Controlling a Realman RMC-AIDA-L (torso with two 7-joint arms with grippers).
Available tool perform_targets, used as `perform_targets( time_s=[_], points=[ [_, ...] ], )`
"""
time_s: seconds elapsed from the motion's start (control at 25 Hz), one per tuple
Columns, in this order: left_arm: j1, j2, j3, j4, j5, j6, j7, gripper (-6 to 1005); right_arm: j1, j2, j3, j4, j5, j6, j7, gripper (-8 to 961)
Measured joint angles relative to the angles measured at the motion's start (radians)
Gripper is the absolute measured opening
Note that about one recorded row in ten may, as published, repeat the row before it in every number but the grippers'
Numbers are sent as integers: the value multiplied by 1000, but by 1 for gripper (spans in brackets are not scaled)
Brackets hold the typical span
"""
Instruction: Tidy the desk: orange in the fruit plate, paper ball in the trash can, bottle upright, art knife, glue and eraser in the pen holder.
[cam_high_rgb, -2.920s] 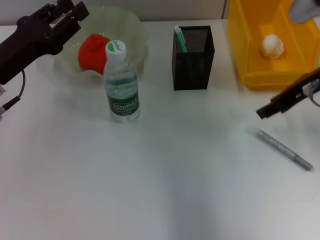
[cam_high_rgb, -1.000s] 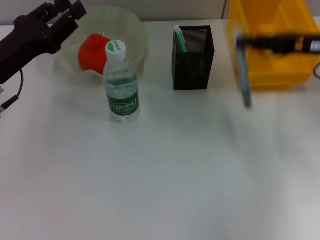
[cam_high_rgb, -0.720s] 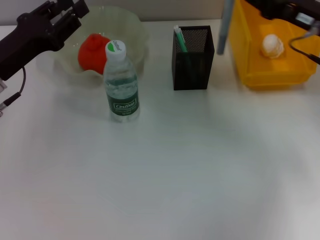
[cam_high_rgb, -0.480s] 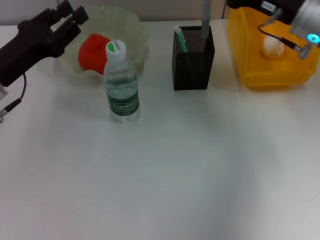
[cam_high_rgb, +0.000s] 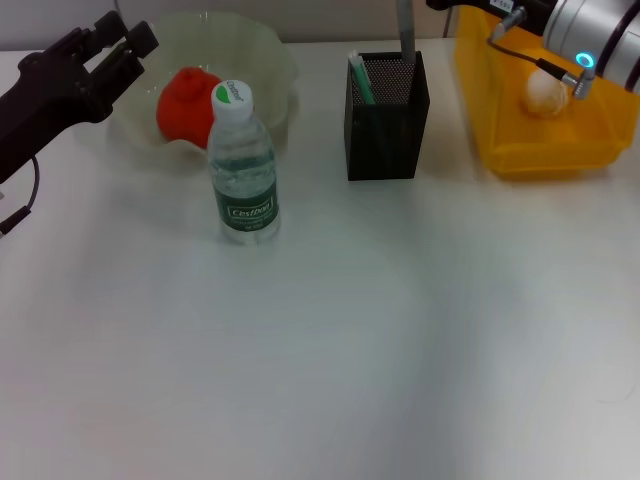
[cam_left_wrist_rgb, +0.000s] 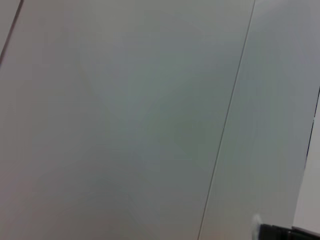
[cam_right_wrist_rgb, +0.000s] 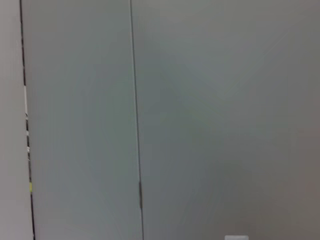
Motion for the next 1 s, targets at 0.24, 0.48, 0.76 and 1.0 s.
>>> perform_targets(
  time_s=[0.24, 0.48, 0.76, 1.0],
  points=[
    [0, 0, -3, -8, 0, -1, 1, 483, 16, 0, -35, 20, -1, 48, -2, 137],
    [0, 0, -5, -10, -1, -1, 2, 484, 22, 1, -98, 21, 0, 51, 3, 138],
    [1, 0, -5, -11, -1, 3, 2, 484, 15, 2, -100, 18, 0, 52, -1, 136],
    [1, -1, -5, -11, -1, 8, 1, 484, 12, 3, -96, 16, 1, 49, -1, 204]
  ],
)
